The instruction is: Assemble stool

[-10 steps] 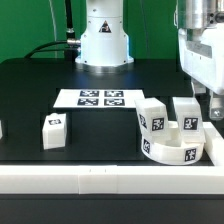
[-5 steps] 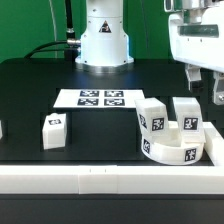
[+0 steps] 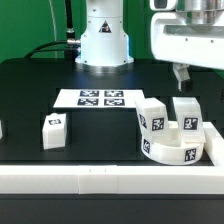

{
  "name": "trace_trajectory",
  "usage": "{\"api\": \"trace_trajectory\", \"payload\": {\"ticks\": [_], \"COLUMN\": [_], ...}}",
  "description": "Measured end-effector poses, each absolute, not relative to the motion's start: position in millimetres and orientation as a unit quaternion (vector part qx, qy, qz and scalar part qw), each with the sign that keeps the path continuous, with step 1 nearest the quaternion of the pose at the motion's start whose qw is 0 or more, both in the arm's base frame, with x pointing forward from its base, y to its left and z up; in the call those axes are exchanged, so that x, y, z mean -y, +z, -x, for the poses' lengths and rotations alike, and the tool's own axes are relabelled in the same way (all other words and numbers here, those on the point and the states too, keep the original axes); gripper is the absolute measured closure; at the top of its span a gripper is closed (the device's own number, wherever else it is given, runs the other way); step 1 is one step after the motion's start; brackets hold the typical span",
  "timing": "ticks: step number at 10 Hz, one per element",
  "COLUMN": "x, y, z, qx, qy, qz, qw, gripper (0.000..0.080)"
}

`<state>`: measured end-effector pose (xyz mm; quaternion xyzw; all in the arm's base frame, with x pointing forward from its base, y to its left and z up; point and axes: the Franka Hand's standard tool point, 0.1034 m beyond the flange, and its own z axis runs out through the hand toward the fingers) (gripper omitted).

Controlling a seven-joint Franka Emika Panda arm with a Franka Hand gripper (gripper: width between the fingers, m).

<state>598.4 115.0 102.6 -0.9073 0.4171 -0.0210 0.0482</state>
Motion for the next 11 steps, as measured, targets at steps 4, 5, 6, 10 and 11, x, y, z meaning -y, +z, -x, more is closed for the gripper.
{"api": "trace_trajectory", "payload": {"ticks": [4,5,6,10,11], "x": [-113.3,-113.1,-112.5,-109.2,-107.5], "y": [102.8,103.0,104.1,106.1,105.2], "z": [-599.5,-599.4,-599.6,-601.7,-601.1], "qx": [-0.287,-0.248,-0.163,0.083,0.118], "qy": [-0.029,-0.031,-0.037,-0.047,-0.046], "qz": [0.956,0.967,0.986,0.995,0.992], "qw": [0.045,0.041,0.022,-0.001,-0.003], "gripper": [0.0151,0.0151,0.0151,0.0151,0.0151]}}
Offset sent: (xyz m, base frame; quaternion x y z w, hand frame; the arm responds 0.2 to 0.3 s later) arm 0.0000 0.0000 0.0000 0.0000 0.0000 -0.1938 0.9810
